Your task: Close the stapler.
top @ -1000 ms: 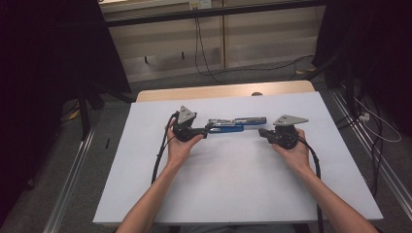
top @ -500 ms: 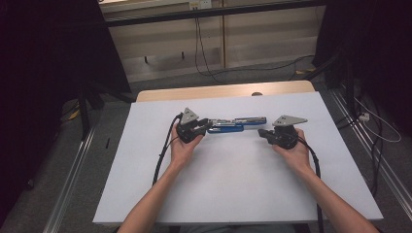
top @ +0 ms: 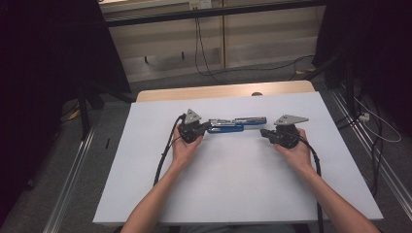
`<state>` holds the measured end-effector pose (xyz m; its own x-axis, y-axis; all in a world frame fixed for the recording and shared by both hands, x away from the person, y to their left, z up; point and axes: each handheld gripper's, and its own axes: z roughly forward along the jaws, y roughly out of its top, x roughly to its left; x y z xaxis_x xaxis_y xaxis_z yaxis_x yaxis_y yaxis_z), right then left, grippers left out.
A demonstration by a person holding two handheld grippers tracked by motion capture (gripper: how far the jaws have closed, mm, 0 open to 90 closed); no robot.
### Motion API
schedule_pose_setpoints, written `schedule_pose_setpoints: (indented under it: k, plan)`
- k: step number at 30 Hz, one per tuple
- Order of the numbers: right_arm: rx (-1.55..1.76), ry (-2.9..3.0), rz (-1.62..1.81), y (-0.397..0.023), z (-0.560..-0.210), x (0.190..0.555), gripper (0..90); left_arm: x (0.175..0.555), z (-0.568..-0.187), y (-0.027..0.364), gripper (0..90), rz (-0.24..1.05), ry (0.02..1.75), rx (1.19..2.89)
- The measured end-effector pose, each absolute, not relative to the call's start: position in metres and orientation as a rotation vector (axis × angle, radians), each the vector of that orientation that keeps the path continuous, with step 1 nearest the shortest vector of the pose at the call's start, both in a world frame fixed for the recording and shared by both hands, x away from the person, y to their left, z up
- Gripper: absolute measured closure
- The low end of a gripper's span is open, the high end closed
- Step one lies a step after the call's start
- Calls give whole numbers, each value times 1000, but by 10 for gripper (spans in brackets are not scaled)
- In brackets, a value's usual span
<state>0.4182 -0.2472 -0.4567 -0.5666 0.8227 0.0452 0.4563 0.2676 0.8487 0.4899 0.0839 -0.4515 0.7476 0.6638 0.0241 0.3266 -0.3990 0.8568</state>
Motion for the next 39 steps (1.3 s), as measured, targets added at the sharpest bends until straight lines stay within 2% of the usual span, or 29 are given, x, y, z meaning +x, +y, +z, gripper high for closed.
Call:
schedule_pose_setpoints:
  k: [24, 39]
  plan:
    - [1185, 2159, 1184, -246, -459, 422, 900, 496, -460, 75, 900, 460, 756, 2056]
    - [1273, 2143, 1089, -251, -461, 441, 900, 496, -460, 69, 900, 448, 756, 2057]
